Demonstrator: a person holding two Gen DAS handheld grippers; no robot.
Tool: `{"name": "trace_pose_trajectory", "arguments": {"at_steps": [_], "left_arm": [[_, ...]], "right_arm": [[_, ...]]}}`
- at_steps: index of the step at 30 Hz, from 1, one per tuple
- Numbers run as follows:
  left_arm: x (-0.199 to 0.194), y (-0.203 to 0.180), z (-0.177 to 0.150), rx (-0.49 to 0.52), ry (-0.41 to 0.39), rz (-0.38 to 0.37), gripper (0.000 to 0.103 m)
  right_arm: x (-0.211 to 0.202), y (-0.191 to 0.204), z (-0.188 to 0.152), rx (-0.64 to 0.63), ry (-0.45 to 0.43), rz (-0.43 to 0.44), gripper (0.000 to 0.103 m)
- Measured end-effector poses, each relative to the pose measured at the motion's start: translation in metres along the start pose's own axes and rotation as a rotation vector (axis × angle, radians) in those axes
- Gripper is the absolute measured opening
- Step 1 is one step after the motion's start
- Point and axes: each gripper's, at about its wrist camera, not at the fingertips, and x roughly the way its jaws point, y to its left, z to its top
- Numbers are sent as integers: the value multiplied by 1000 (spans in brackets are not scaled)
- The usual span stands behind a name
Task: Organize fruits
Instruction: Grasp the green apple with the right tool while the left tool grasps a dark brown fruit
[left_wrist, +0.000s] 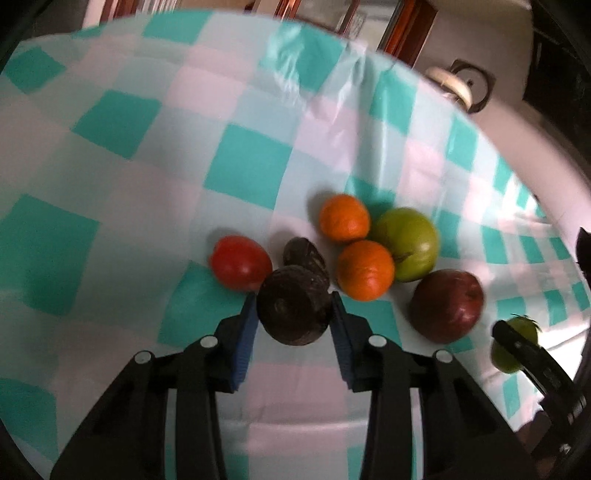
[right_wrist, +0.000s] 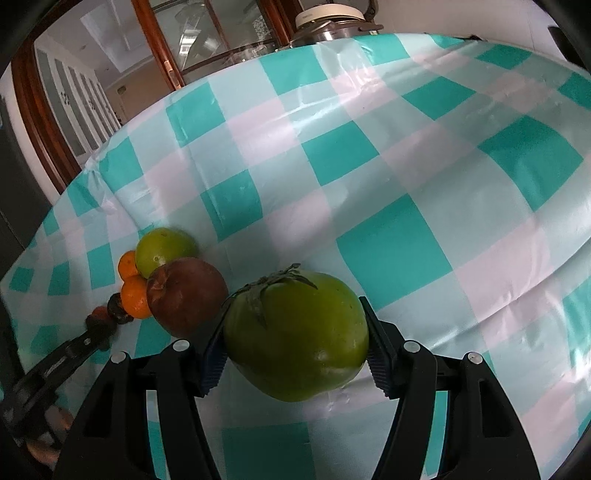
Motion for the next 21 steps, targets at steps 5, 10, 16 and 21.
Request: {"name": "trace_pose_trajectory", "arguments": {"at_steps": [5,10,16,21], "left_arm": [[-44,-2,-26,13,-45,-43,39],[-86,-4,-70,69,-46,-66,39],[-106,-13,-90,134,-64,-79,39],[-106,-18,-89,153,-77,-69,39]], "right_arm": [[0,-5,-1,25,-8,25,62],[2,-4,-1,28,-7,35,62],[5,-8,0,58,-8,67,62],[-1,-11,0,80,-47,92,62]]}}
